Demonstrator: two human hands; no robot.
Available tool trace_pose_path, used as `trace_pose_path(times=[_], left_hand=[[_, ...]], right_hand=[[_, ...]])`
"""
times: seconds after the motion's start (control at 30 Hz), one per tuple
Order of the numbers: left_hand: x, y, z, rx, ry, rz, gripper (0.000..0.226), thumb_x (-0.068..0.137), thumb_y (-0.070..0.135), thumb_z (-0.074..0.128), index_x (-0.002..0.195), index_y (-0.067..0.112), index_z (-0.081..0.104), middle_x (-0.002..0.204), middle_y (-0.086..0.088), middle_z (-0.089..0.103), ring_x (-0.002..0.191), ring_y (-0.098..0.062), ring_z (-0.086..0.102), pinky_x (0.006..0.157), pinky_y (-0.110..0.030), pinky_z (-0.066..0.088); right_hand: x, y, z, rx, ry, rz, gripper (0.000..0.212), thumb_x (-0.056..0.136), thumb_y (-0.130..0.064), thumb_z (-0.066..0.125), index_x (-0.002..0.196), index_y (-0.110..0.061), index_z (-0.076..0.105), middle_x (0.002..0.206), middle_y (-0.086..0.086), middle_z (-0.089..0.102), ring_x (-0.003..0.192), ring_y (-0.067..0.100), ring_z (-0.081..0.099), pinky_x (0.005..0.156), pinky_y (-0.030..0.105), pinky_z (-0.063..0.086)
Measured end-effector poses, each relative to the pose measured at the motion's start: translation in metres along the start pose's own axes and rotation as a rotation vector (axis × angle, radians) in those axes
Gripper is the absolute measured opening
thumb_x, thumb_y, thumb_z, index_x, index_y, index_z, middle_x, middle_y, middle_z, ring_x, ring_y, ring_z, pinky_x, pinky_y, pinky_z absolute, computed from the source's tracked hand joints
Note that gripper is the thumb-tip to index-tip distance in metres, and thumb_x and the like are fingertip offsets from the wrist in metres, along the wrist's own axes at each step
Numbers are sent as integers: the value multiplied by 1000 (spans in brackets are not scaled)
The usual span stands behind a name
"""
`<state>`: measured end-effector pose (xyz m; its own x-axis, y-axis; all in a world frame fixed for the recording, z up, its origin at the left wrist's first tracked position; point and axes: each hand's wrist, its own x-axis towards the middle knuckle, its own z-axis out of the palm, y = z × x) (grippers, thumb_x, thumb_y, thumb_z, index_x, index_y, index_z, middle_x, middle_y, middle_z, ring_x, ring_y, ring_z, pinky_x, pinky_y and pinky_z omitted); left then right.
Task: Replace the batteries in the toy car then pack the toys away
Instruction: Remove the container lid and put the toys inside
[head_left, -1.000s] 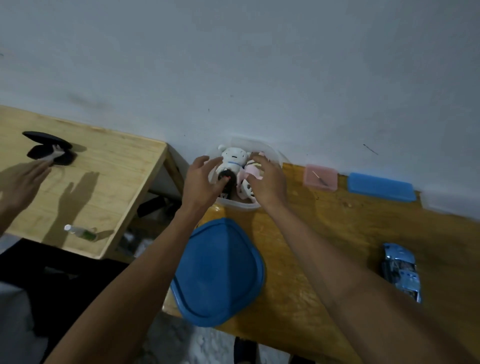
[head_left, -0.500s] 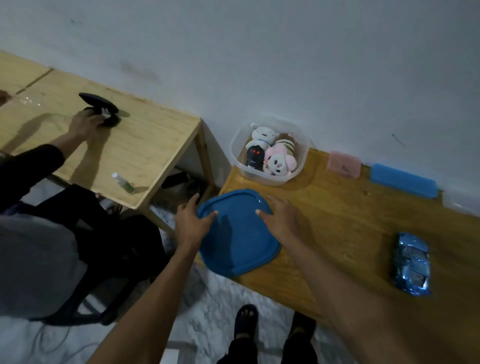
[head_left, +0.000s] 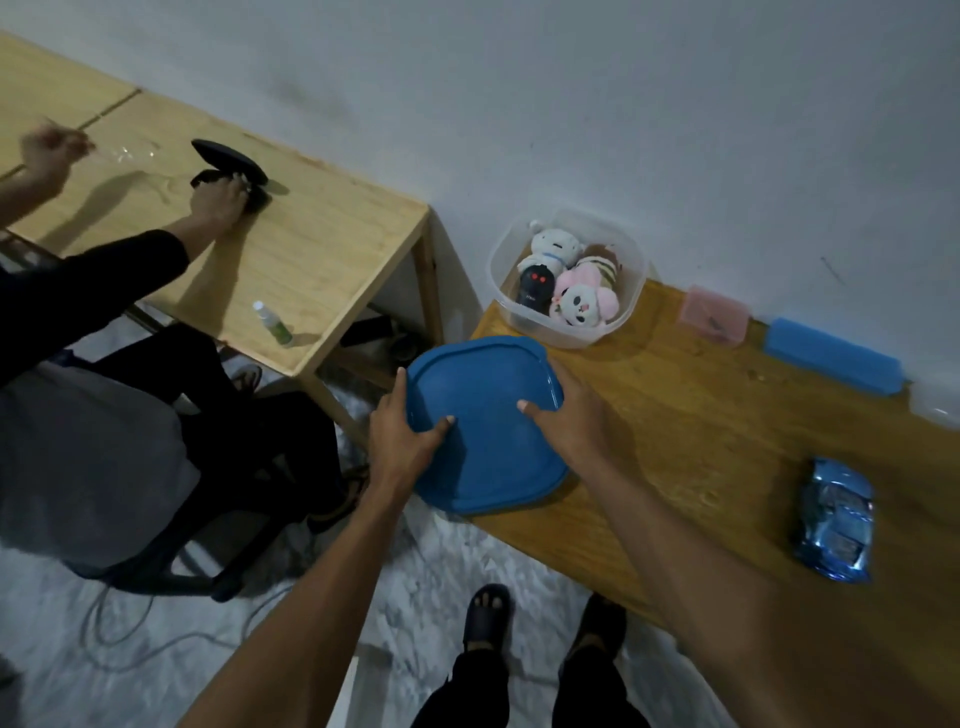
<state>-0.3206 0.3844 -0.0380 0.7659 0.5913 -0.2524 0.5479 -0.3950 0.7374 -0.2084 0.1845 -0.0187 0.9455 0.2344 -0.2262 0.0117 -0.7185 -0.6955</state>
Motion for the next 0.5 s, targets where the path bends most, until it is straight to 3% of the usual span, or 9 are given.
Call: trace_pose_path(times=[0.2, 0.37, 0.5], left_hand=[[25, 53, -11, 4, -58, 158, 119, 75, 50, 85, 164, 21, 10, 148, -11, 38, 135, -30, 43, 101, -37, 41], [66, 109, -8, 45, -142, 290, 132, 64, 56, 89, 163, 27, 6, 146, -10, 34, 134, -30, 42, 108, -45, 43], [112, 155, 7, 87, -165, 365, 127, 63, 53, 92, 162, 26, 17, 141, -13, 34, 132, -33, 42, 110, -46, 42]], right_hand=[[14, -20, -30, 66, 122, -62, 84, 82, -36, 80, 154, -33, 36, 147, 1, 47, 134, 22, 45, 105, 38, 46], [45, -27, -65, 54, 262, -27, 84, 85, -42, 76, 155, -37, 31, 142, 3, 48, 129, 24, 47, 99, 38, 48], [83, -25, -86, 17, 351, 45, 85, 86, -45, 74, 156, -33, 29, 141, 8, 46, 129, 25, 45, 98, 36, 44]])
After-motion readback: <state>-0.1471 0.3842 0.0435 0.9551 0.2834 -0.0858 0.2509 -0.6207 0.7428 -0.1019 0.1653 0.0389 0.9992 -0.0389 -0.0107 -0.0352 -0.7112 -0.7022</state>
